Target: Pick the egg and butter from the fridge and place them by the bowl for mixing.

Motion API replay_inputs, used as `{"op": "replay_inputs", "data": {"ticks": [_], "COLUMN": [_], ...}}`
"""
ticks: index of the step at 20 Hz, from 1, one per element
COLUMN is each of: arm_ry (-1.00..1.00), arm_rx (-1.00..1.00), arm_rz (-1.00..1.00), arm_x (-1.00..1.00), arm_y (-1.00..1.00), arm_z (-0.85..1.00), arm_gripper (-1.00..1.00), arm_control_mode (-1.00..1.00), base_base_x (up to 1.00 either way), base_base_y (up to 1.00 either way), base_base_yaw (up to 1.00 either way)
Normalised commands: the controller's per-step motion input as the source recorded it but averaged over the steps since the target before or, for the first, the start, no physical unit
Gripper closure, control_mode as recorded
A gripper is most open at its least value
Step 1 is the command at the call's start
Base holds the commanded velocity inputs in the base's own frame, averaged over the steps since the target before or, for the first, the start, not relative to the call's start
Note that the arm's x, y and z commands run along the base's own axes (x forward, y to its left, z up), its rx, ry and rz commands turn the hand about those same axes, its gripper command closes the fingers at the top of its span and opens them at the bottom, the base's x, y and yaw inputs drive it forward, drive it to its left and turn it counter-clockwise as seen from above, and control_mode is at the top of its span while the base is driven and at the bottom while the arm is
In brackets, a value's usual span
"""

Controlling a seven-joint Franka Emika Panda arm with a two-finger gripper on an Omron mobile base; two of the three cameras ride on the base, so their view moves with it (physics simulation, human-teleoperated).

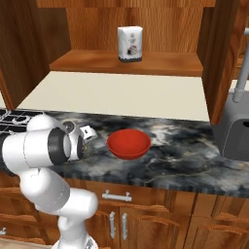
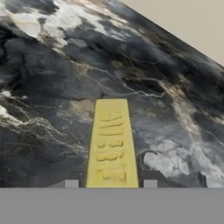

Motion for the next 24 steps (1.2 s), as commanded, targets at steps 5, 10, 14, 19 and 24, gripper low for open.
{"op": "replay_inputs", "data": {"ticks": [5,10,14,19,24], "arm_ry": [-0.05,0.00,0.00,0.00,0.00], "arm_rx": [0.00,0.00,0.00,0.00,0.00], "arm_rz": [0.00,0.00,0.00,0.00,-0.01], "arm_x": [0.12,0.00,0.00,0.00,-0.10], "arm_y": [0.05,0.00,0.00,0.00,0.00], "arm_z": [-0.13,0.00,0.13,0.51,1.00], "arm_gripper": [-1.00,-1.00,-1.00,-1.00,-1.00], "arm_control_mode": [-1.00,-1.00,-1.00,-1.00,-1.00], "base_base_x": [0.00,0.00,0.00,0.00,0.00], "base_base_y": [0.00,0.00,0.00,0.00,0.00], "base_base_yaw": [0.00,0.00,0.00,0.00,0.00]}}
